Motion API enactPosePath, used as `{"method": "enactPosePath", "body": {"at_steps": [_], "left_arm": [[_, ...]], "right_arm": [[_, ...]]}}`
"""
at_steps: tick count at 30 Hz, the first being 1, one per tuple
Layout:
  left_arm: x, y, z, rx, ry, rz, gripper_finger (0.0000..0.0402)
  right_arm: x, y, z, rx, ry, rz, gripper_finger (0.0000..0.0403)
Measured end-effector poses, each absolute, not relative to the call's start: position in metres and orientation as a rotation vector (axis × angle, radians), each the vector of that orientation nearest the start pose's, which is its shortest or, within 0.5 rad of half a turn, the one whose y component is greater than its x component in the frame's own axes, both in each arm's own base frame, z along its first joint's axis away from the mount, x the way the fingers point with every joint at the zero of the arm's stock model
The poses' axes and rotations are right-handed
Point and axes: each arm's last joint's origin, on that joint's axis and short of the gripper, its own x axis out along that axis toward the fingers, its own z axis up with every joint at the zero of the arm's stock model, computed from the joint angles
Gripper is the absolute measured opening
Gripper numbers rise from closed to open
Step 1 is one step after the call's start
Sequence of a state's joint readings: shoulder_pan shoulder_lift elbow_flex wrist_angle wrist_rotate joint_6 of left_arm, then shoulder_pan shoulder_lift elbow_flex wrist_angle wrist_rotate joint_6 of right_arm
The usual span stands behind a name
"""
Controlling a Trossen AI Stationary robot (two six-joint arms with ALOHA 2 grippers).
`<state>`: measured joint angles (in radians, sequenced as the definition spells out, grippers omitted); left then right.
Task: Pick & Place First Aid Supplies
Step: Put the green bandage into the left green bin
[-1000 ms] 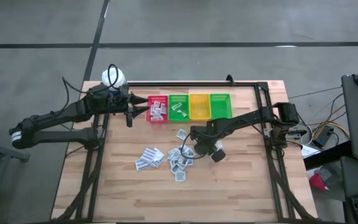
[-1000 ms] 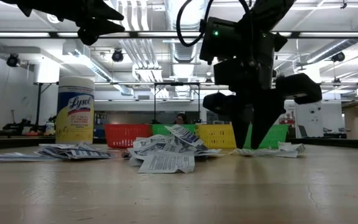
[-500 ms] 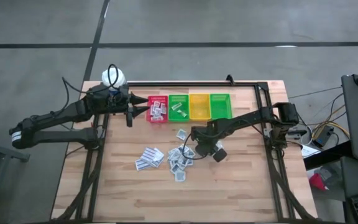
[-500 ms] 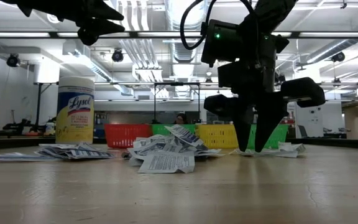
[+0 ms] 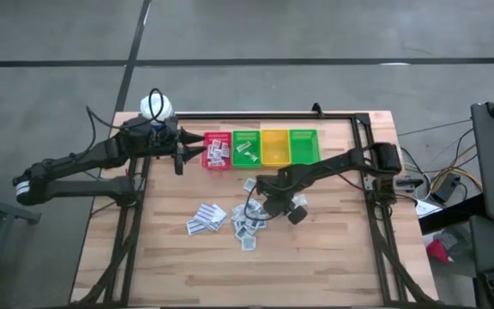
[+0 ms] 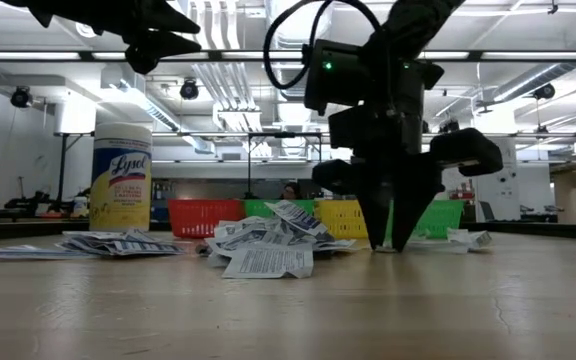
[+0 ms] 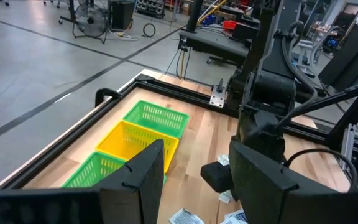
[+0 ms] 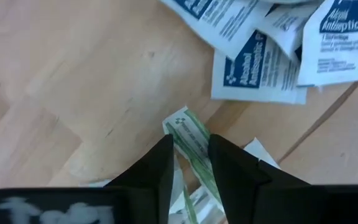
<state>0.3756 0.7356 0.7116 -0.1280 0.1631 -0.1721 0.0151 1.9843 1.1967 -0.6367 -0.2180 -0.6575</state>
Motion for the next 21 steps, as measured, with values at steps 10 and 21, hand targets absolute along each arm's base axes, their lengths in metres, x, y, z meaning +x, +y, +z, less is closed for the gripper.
{"method": "enactPosePath", "body": {"at_steps": [10, 21], "left_arm": [[0.157, 0.057, 0.32, -0.21, 0.132, 0.224, 0.0174], [0.157, 0.057, 0.319, -0.209, 0.134, 0.224, 0.0174]], "right_arm": [[0.364, 0.012, 0.125, -0.391, 1.274, 0.623, 0.0052], [0.358, 0.011, 0.14, -0.366, 1.285, 0.581, 0.0025]]}}
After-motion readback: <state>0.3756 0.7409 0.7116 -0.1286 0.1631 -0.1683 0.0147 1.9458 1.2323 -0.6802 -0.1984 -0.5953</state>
